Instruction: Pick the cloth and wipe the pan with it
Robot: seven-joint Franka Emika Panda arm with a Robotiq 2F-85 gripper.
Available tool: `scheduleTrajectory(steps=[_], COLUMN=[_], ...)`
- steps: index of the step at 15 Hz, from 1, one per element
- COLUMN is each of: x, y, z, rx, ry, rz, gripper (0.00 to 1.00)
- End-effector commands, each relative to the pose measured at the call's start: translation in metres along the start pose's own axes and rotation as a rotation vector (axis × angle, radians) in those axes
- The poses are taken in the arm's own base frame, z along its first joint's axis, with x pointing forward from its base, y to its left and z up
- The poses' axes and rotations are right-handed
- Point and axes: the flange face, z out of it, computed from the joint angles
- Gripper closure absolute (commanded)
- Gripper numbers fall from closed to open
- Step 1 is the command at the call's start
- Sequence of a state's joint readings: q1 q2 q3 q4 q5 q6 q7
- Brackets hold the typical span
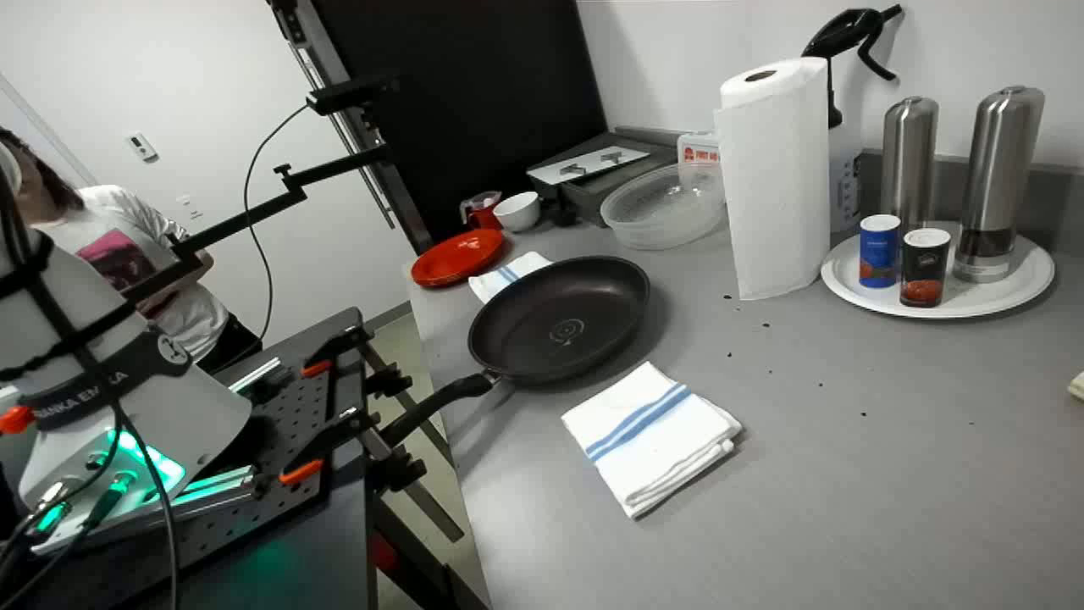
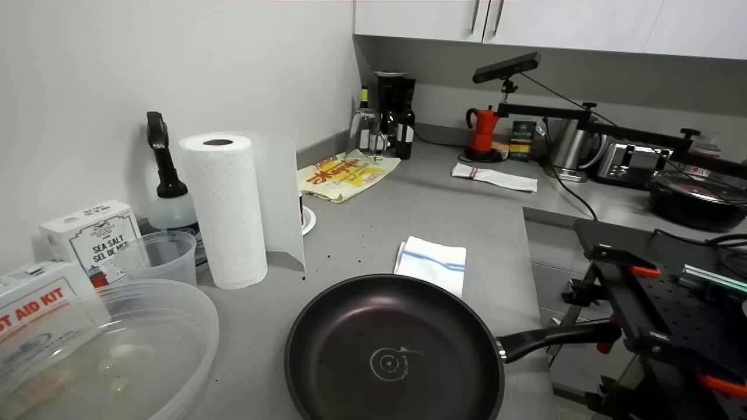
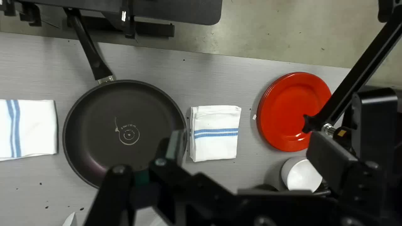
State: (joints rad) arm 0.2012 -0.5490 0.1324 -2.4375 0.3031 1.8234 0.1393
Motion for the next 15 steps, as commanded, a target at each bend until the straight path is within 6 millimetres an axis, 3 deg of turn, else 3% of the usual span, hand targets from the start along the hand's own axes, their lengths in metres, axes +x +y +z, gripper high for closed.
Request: scheduleTrajectory(steps=[1, 5, 15], x=[0.000, 0.014, 0.068], y=[0.000, 0.021, 0.123], z=[-0.001, 0.021, 0.094], rx=[0.000, -0.021, -0.094], ry=[-0.001, 0.037, 0.107], rz=[0.000, 0.092, 0.458], gripper=[0.00, 0.00, 0.00])
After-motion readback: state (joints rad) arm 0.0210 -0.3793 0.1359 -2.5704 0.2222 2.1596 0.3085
